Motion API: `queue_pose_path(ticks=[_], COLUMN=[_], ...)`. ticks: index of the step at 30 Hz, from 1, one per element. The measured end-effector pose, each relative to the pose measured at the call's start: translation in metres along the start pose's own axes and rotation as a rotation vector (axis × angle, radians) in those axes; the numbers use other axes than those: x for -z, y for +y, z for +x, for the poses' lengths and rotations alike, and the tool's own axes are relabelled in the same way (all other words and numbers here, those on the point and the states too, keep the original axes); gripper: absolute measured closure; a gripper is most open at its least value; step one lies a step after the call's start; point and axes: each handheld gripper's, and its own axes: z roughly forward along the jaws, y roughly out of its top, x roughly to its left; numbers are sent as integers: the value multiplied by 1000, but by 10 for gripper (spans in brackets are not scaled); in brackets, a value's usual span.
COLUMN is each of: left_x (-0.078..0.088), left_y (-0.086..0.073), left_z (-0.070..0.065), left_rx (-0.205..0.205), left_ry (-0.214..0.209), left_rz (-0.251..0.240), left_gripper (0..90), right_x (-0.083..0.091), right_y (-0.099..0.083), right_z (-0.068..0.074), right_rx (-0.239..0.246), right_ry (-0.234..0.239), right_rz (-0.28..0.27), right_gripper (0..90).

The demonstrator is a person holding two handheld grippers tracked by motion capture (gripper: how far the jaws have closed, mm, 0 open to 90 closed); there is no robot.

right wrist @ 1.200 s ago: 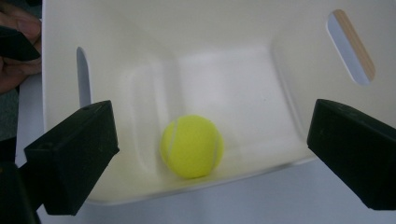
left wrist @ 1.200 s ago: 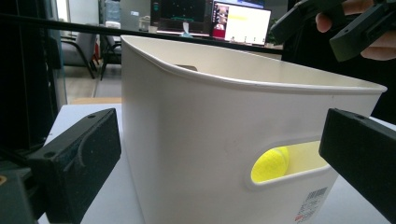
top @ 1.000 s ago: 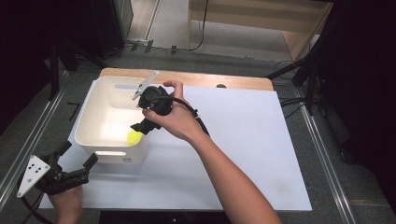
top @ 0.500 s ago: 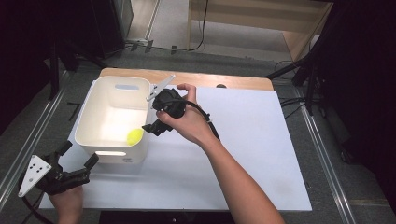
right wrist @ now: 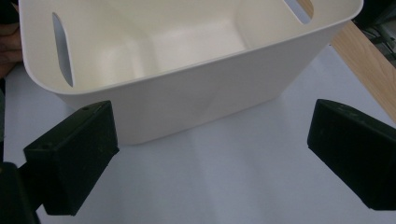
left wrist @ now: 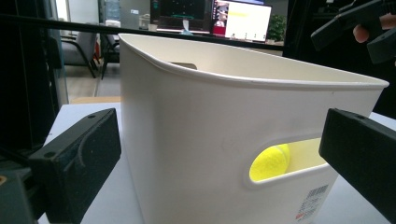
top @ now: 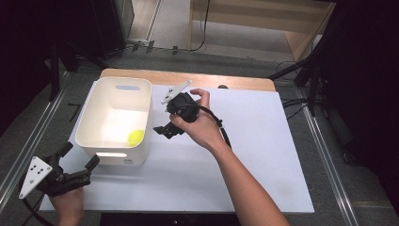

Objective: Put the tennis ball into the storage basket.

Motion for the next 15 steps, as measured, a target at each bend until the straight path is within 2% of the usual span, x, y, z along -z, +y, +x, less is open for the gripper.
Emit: queue_pose_path(ticks=[6,8,15], left_x=[0,0,0], left_y=[0,0,0], left_z=[0,0,-1], left_rx=[-2,-2,-4], left_ry=[1,1,4], left_rz=[5,5,11], left_gripper=[0,0,0], right_x=[4,4,10], right_y=[-16,-17,-34], right_z=[-5,-6,-10], right_rx=[-42,-38,-72], right_ry=[-11,-12,-17], right_rz=[-18,-23,-45], right_gripper=[4,4,4])
